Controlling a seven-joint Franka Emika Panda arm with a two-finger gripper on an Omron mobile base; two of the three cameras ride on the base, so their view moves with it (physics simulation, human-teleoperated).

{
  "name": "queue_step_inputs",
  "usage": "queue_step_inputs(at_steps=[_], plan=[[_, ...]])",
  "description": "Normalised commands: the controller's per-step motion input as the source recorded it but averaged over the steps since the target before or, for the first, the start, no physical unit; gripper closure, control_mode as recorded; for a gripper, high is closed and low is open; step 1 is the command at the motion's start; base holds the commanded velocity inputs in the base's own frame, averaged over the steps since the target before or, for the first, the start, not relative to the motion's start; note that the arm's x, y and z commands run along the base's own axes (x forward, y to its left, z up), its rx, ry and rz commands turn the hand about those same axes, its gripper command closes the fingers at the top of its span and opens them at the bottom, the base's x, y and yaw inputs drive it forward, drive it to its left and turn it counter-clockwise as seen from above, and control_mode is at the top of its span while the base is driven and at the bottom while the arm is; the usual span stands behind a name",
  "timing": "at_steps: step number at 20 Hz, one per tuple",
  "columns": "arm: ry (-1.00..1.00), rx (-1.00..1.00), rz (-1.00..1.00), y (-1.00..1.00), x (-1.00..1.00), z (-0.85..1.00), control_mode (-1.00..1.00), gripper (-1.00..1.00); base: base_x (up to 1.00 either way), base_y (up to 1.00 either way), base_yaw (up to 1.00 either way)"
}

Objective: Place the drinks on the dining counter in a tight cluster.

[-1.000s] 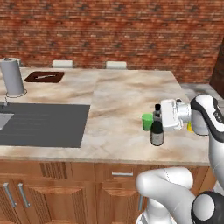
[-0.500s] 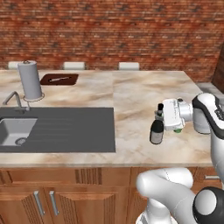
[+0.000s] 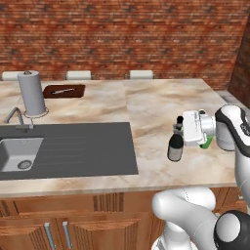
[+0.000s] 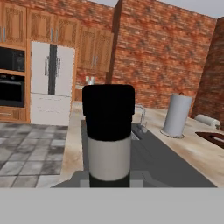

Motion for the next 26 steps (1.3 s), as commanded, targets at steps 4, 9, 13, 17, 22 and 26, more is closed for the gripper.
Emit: queue_step_inputs(at_steps=[4, 9, 13, 17, 22, 26], plan=[[0.00, -0.01, -0.01, 0.00, 0.03, -0.02, -1.00, 1.00, 0.15, 0.11, 0.00], [0.00, -0.04, -0.10, 0.11, 0.16, -0.12, -1.00, 1.00, 0.00, 0.00, 0.00], [0.00, -0.02, -0.13, 0.25, 0.36, -0.28, -1.00, 1.00, 0.00, 0.00, 0.00], [0.03, 0.00, -0.08, 0.20, 0.32, -0.29, -1.00, 1.00, 0.00, 0.00, 0.00], [0.04, 0.00, -0.06, 0.17, 0.18, -0.29, -1.00, 1.00, 0.00, 0.00, 0.00], [0.00, 0.00, -0.05, 0.06, 0.20, -0.30, -1.00, 1.00, 0.00, 0.00, 0.00]])
